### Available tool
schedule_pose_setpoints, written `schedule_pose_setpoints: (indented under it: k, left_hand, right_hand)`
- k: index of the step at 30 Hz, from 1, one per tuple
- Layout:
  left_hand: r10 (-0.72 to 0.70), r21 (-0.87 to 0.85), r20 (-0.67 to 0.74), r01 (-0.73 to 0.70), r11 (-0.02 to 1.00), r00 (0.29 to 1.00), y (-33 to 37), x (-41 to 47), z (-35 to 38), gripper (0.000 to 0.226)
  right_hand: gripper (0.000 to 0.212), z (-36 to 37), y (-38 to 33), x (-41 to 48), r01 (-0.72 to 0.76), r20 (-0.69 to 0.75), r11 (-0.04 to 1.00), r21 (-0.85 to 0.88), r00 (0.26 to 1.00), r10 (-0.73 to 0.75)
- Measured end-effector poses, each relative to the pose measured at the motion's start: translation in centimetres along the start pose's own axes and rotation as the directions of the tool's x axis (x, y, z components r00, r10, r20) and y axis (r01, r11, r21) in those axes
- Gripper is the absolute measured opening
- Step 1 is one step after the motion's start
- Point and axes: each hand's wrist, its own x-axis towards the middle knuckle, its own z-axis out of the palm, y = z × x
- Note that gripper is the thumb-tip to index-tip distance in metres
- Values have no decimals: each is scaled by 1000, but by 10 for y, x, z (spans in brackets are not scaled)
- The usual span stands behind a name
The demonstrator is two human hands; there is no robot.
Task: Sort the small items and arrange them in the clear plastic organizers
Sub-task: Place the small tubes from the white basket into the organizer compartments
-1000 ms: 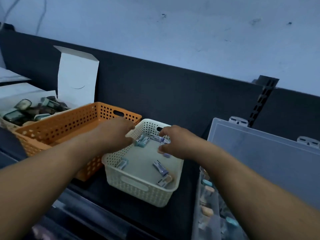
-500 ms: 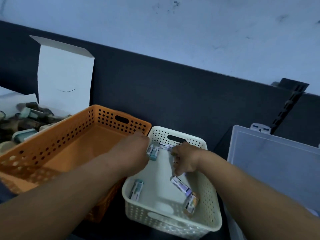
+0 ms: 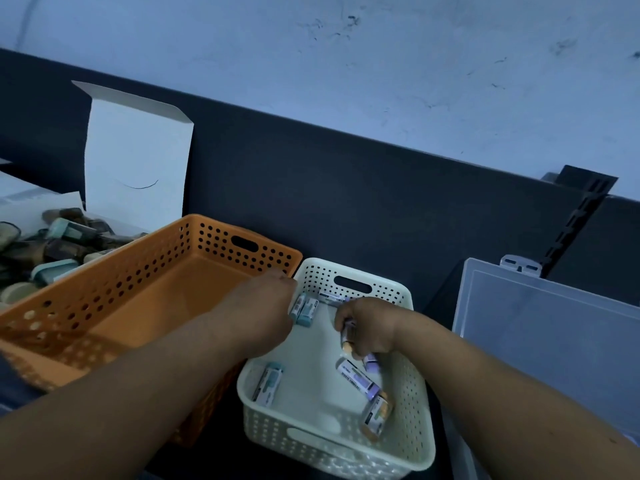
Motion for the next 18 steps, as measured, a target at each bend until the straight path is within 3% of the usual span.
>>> schedule_pose_setpoints:
  k: [2,4,5,7,9,12,18]
  left_hand:
    - [2,22,-11,-1,1000,1000,0,-1,-1,39]
    - [25,125,-32,-21,992,999,2,-2,-3,42]
    - [51,191,-51,-40,981,997,4,-2,-6,42]
    - [94,215,-99,-71,974,991,14,-4,-11,43]
    - [71,21,-92,-69,997,993,33,-8,-18,45]
    - [-32,-334,28,39,942,999,61,-13,-20,48]
    - [-52,-590,-7,38,807,999,97,-7,-16,24]
  right_hand:
    - [46,-1,1,-2,10,-16,997,77,1000,-9]
    - [39,-6,1,-8,24,-51,954,299,999,-10]
    - [37,-10,1,-11,39,-71,889,457,997,-7]
    - [35,-19,3,-20,77,-90,664,743,996,-15]
    - [34,-29,5,-30,108,-107,437,893,994,-26]
    - [32,-38,7,-46,122,-128,233,965,992,9]
    - [36,-42,18,-72,135,-137,43,990,989,48]
